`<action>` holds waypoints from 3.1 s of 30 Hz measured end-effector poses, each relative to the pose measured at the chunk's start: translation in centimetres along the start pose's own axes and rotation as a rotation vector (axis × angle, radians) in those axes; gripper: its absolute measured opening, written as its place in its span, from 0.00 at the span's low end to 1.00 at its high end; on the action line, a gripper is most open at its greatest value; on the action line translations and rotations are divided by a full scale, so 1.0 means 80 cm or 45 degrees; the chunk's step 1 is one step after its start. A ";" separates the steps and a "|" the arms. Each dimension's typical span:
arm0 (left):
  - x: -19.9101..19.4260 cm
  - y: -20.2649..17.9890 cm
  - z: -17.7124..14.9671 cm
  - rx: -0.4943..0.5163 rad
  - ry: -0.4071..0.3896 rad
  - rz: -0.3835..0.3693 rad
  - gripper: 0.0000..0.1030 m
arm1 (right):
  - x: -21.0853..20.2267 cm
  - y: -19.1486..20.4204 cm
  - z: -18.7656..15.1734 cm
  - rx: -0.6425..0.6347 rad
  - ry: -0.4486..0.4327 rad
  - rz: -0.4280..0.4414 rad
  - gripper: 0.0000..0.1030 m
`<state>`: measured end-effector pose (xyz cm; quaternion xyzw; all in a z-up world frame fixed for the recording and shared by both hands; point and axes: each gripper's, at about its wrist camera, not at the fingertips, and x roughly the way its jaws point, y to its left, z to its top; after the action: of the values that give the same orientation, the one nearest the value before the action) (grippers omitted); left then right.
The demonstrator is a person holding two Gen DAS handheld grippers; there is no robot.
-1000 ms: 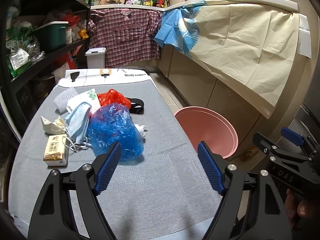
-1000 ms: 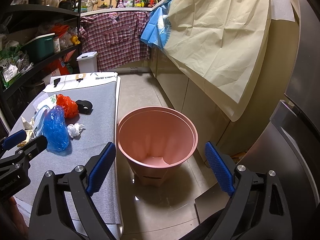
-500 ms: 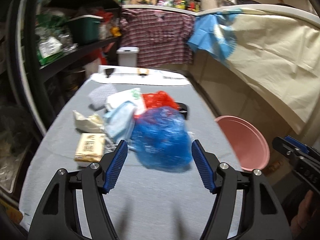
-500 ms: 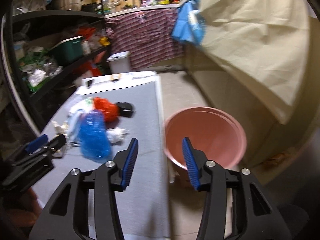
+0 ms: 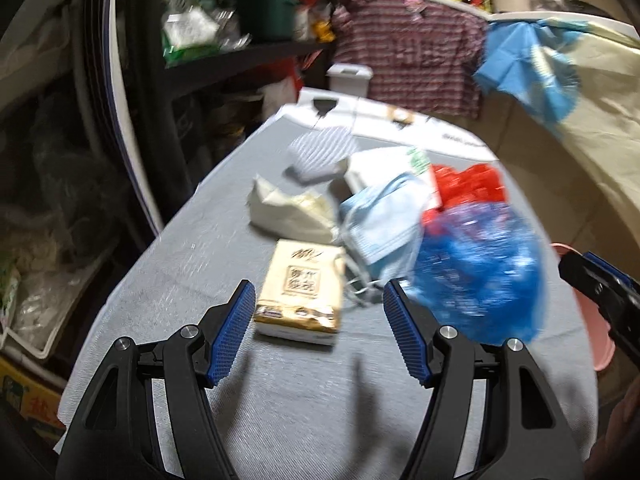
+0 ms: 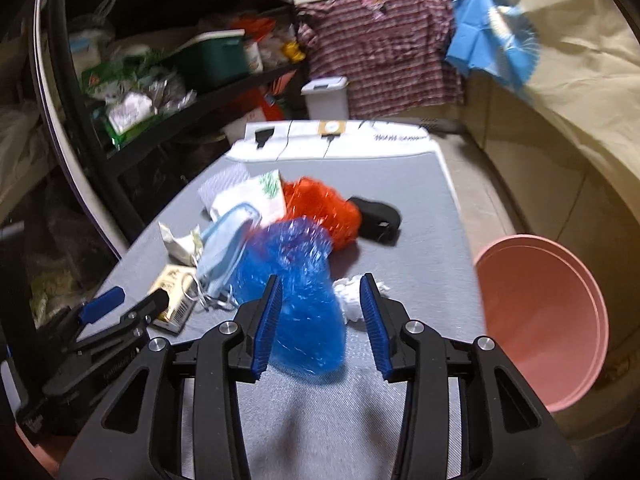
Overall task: Collect trash
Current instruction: 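Grasp the blue plastic bag with the right tool while the left tool grasps the tissue pack, then carry the blue bag and tissue pack over the pink bucket with both tools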
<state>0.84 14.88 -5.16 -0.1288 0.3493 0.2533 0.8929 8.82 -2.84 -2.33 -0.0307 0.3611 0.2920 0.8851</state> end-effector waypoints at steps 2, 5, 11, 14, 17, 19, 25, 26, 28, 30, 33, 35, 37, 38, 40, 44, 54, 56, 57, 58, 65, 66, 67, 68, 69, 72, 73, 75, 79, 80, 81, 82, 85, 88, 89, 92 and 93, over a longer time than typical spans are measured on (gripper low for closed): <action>0.012 0.004 -0.001 -0.009 0.035 0.013 0.63 | 0.013 0.000 -0.001 0.002 0.028 0.013 0.42; 0.026 0.009 -0.004 -0.011 0.074 0.030 0.63 | 0.032 0.000 -0.002 0.000 0.069 0.032 0.42; 0.041 0.014 -0.009 -0.042 0.125 0.028 0.63 | 0.047 0.002 -0.009 -0.019 0.114 0.066 0.42; 0.044 0.010 -0.009 -0.017 0.120 0.025 0.63 | 0.048 -0.001 -0.010 -0.012 0.116 0.067 0.35; 0.048 0.008 -0.009 -0.009 0.129 0.032 0.53 | 0.044 -0.001 -0.010 -0.009 0.112 0.090 0.17; 0.045 0.012 -0.010 -0.020 0.131 0.035 0.53 | 0.041 0.003 -0.010 -0.015 0.108 0.107 0.08; 0.026 0.023 -0.006 -0.048 0.090 0.067 0.52 | 0.010 0.016 -0.007 -0.057 0.031 0.136 0.03; 0.022 0.024 -0.004 -0.054 0.079 0.072 0.52 | 0.005 0.017 -0.006 -0.058 0.018 0.138 0.03; 0.013 0.028 -0.002 -0.074 0.058 0.072 0.52 | -0.009 0.019 -0.005 -0.056 -0.011 0.135 0.03; 0.004 0.026 0.001 -0.076 0.039 0.060 0.51 | -0.017 0.021 -0.004 -0.059 -0.025 0.124 0.03; -0.010 0.022 0.001 -0.064 0.011 0.037 0.51 | -0.032 0.022 -0.006 -0.060 -0.047 0.098 0.03; -0.016 0.018 0.001 -0.055 -0.001 0.021 0.51 | -0.041 0.018 -0.007 -0.057 -0.061 0.075 0.03; -0.023 0.014 0.001 -0.043 -0.012 0.000 0.51 | -0.048 0.014 -0.009 -0.051 -0.075 0.054 0.03; -0.026 0.013 0.001 -0.038 -0.015 -0.010 0.51 | -0.054 0.011 -0.009 -0.045 -0.082 0.040 0.03; -0.032 0.010 0.001 -0.025 -0.025 -0.027 0.51 | -0.060 0.006 -0.009 -0.034 -0.094 0.021 0.03; -0.045 0.003 0.002 -0.012 -0.043 -0.056 0.51 | -0.075 -0.007 -0.009 -0.013 -0.112 -0.021 0.03; -0.073 -0.026 0.001 0.054 -0.082 -0.147 0.51 | -0.124 -0.040 0.001 0.038 -0.143 -0.122 0.03; -0.075 -0.030 0.001 0.067 -0.086 -0.160 0.51 | -0.136 -0.052 0.006 0.049 -0.155 -0.145 0.03; -0.076 -0.033 0.001 0.076 -0.088 -0.166 0.51 | -0.141 -0.056 0.008 0.047 -0.162 -0.158 0.03; -0.077 -0.035 0.001 0.083 -0.089 -0.174 0.51 | -0.147 -0.063 0.009 0.045 -0.171 -0.170 0.03; -0.082 -0.047 -0.001 0.123 -0.095 -0.212 0.51 | -0.177 -0.122 0.021 0.095 -0.210 -0.279 0.03; -0.084 -0.051 -0.002 0.137 -0.099 -0.217 0.51 | -0.180 -0.131 0.023 0.108 -0.217 -0.288 0.03; -0.085 -0.053 -0.002 0.144 -0.103 -0.222 0.51 | -0.182 -0.138 0.024 0.120 -0.221 -0.297 0.03; -0.086 -0.056 -0.002 0.149 -0.104 -0.227 0.51 | -0.185 -0.146 0.025 0.129 -0.226 -0.308 0.03; -0.088 -0.061 -0.001 0.155 -0.101 -0.247 0.51 | -0.187 -0.153 0.027 0.138 -0.233 -0.324 0.03; -0.094 -0.076 0.001 0.187 -0.111 -0.273 0.51 | -0.192 -0.172 0.026 0.156 -0.248 -0.361 0.03; -0.095 -0.082 0.002 0.196 -0.109 -0.287 0.51 | -0.193 -0.178 0.026 0.165 -0.248 -0.373 0.03; -0.099 -0.094 0.006 0.214 -0.110 -0.318 0.51 | -0.193 -0.192 0.023 0.195 -0.245 -0.393 0.03; -0.104 -0.123 0.011 0.249 -0.112 -0.373 0.51 | -0.189 -0.210 0.017 0.233 -0.236 -0.425 0.03; -0.105 -0.129 0.012 0.254 -0.114 -0.381 0.51 | -0.188 -0.214 0.015 0.240 -0.234 -0.429 0.03; -0.107 -0.138 0.013 0.266 -0.120 -0.394 0.51 | -0.188 -0.220 0.015 0.253 -0.232 -0.429 0.03; -0.107 -0.145 0.014 0.275 -0.123 -0.404 0.51 | -0.188 -0.223 0.014 0.257 -0.231 -0.433 0.03; -0.107 -0.169 0.016 0.304 -0.122 -0.444 0.51 | -0.185 -0.232 0.014 0.261 -0.233 -0.443 0.03; -0.105 -0.189 0.018 0.328 -0.120 -0.471 0.51 | -0.181 -0.239 0.013 0.269 -0.228 -0.442 0.03; -0.103 -0.198 0.018 0.338 -0.112 -0.487 0.51 | -0.180 -0.241 0.014 0.271 -0.227 -0.441 0.03; -0.098 -0.217 0.019 0.366 -0.104 -0.517 0.51 | -0.175 -0.247 0.017 0.282 -0.225 -0.444 0.03; -0.096 -0.223 0.019 0.374 -0.103 -0.526 0.51 | -0.173 -0.250 0.017 0.286 -0.223 -0.446 0.03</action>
<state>6.54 -2.20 2.15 -0.0559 0.3127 0.0171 0.9480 12.58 -25.84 4.64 0.0314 0.3023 0.0934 0.9481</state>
